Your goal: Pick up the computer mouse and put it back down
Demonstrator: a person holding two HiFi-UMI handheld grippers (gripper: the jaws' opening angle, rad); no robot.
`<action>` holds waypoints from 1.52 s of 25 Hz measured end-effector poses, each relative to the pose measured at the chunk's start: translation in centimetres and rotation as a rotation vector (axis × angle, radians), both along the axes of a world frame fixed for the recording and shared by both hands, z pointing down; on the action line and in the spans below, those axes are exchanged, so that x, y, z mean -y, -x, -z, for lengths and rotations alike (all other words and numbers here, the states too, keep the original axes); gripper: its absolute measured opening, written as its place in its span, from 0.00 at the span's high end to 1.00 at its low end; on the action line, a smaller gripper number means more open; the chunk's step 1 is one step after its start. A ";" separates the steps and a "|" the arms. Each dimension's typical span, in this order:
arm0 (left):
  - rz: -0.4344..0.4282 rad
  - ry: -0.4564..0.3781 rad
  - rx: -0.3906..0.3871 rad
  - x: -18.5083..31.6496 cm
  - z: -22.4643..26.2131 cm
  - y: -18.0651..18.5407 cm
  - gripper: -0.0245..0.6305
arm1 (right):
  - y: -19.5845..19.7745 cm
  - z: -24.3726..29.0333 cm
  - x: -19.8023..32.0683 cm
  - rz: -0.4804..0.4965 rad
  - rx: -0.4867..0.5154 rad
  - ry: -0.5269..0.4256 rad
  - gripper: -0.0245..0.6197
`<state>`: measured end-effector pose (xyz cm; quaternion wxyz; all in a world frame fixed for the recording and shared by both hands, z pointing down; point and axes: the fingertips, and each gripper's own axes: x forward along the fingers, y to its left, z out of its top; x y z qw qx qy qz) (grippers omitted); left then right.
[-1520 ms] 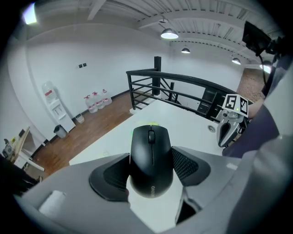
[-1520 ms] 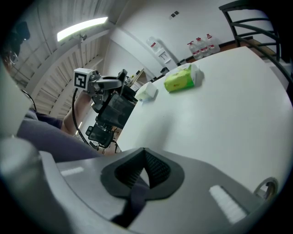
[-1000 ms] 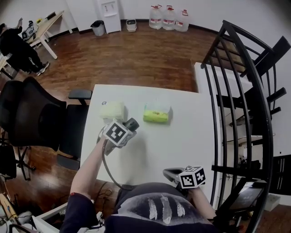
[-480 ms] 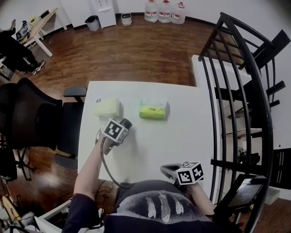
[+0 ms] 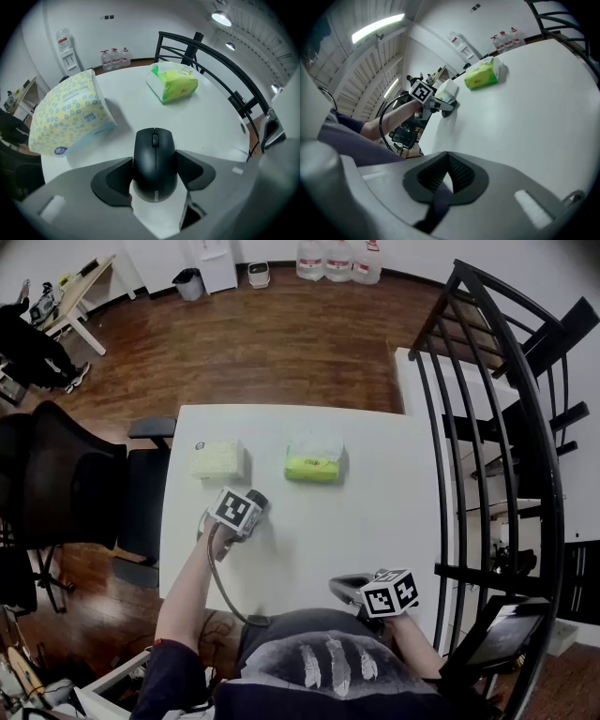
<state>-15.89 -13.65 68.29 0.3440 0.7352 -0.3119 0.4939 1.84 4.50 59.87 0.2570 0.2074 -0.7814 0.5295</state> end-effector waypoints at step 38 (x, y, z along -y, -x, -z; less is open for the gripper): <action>-0.150 -0.386 -0.624 -12.2 25.7 -7.4 0.94 | 0.7 12.3 2.5 -0.095 0.149 -0.337 0.96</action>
